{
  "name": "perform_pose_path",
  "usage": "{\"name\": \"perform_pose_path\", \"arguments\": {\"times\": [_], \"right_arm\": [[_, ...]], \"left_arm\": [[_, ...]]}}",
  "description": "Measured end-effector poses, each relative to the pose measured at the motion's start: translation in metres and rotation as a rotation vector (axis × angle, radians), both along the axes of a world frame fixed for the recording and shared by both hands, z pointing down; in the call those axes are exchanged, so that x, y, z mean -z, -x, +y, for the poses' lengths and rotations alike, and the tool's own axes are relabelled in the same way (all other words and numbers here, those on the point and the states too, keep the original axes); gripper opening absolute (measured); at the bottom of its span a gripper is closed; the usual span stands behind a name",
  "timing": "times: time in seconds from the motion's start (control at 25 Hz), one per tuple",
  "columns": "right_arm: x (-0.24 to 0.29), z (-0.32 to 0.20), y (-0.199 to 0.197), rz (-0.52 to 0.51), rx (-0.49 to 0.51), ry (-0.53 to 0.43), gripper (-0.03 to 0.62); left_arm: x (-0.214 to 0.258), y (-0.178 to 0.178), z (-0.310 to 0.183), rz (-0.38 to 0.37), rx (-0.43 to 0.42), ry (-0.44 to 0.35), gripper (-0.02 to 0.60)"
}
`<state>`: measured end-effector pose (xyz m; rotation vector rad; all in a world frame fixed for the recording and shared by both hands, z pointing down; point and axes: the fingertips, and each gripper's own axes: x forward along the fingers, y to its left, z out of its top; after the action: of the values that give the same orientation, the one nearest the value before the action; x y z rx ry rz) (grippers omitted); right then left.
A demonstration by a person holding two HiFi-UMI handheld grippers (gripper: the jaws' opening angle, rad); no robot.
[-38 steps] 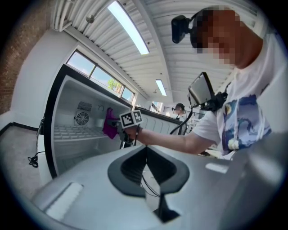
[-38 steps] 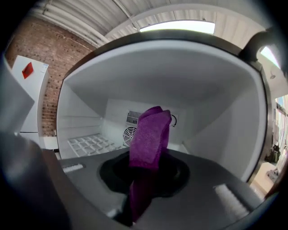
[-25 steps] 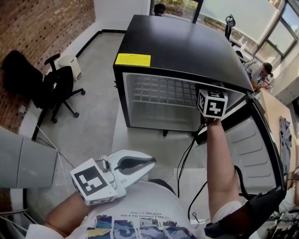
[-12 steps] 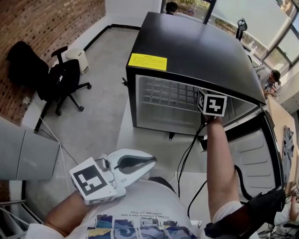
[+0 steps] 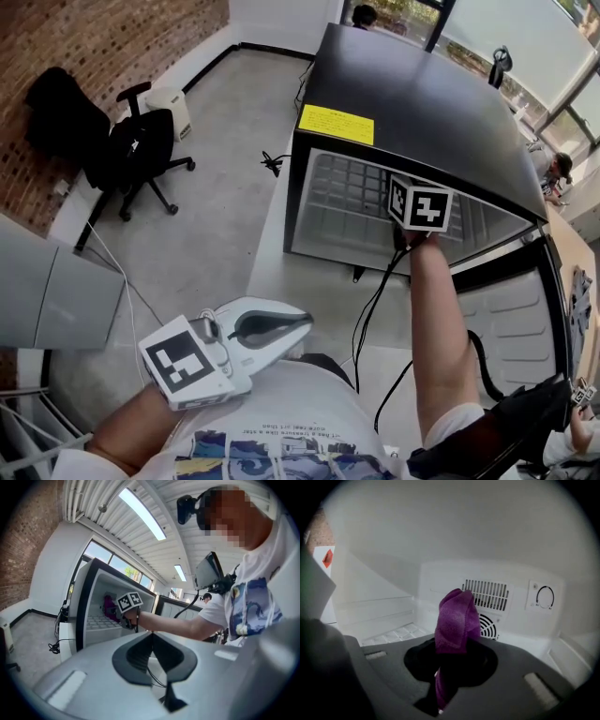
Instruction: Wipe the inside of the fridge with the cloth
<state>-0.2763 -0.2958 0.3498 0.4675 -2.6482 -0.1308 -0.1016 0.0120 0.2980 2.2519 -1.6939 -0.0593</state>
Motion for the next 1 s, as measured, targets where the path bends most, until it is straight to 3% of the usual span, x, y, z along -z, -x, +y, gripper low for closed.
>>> {"name": "perform_pose_path", "arguments": {"times": [0.52,1.0], "right_arm": [[-0.001,0.062,0.042,-0.019,0.109,0.05,0.054],[0.006,0.105,0.062,-0.093,0.189,0.176,0.054]], "left_arm": [[-0.005,0.013,0.036,0.001,0.063,0.004,0.007],[-0.001,0.013,0.057,-0.004,0.099,0.013,0.008]]}}
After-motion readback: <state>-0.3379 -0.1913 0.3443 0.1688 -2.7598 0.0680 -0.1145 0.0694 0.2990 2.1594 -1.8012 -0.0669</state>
